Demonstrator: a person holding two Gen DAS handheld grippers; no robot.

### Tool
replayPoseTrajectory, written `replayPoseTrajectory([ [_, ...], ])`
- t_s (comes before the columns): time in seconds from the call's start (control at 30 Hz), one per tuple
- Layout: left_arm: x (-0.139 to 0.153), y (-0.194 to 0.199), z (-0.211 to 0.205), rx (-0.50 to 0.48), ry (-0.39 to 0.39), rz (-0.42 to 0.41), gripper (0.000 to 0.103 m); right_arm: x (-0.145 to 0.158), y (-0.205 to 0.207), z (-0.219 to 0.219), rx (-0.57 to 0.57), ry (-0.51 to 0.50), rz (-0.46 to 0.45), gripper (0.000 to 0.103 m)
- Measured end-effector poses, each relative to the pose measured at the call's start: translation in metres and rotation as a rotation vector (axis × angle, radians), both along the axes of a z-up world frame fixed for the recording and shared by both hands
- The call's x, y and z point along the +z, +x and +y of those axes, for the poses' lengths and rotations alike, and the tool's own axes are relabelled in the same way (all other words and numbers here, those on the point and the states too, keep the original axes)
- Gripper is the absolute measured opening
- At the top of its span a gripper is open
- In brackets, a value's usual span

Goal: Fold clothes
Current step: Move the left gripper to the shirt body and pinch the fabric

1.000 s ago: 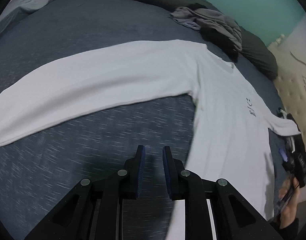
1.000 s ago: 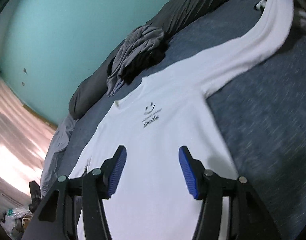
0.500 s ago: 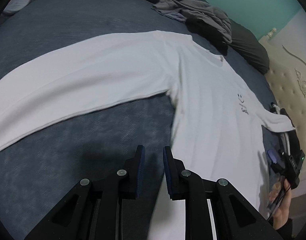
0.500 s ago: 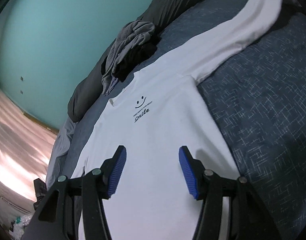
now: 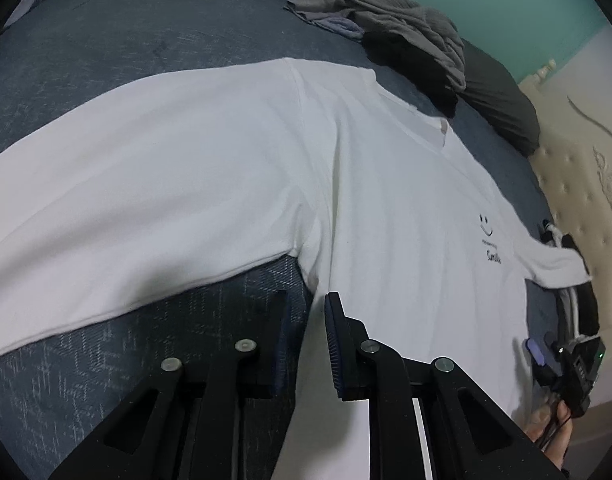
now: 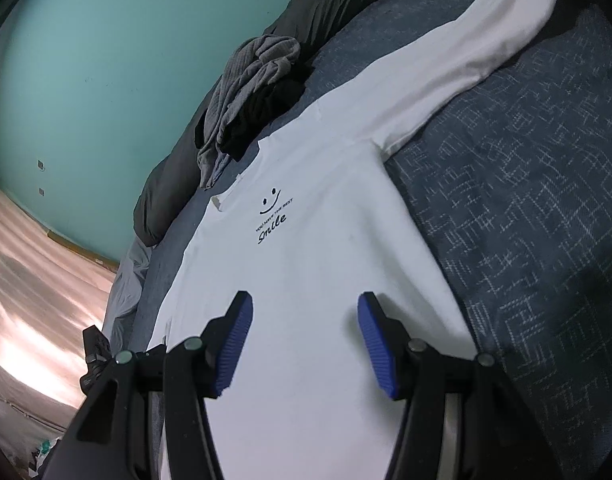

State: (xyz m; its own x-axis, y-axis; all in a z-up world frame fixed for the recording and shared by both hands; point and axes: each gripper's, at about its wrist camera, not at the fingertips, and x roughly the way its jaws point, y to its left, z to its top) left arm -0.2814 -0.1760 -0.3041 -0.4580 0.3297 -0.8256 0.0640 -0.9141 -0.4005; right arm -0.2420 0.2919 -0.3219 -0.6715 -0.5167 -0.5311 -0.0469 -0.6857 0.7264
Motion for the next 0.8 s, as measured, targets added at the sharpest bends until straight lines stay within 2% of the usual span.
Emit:
replayPoseTrajectory([
  [0.03,-0.001,-0.002,0.002,-0.009,-0.013,-0.002,0.01,0.0,0.0,0.001,-0.001,-0.001,-0.001,0.056],
  [0.07,-0.001,-0.003,0.003,-0.013,-0.022,0.0,0.001,-0.001,0.0,0.001,-0.003,-0.002,-0.003,0.056],
  [0.17,0.001,-0.004,0.002,-0.014,-0.053,0.009,0.001,-0.004,0.0,0.004,-0.008,-0.013,-0.012,0.056],
  [0.33,0.012,-0.004,-0.015,0.043,-0.094,0.042,0.001,-0.004,0.0,0.005,-0.009,-0.02,-0.013,0.056],
  [0.6,0.005,-0.007,-0.033,0.081,-0.175,0.018,0.001,-0.006,0.0,0.004,-0.009,-0.021,-0.019,0.056],
  [0.67,0.006,-0.007,-0.033,0.083,-0.221,0.024,0.001,-0.006,0.0,0.005,-0.012,-0.022,-0.02,0.056],
  [0.8,0.011,-0.007,-0.031,0.066,-0.212,0.04,0.001,-0.006,-0.001,0.005,-0.013,-0.023,-0.022,0.056],
])
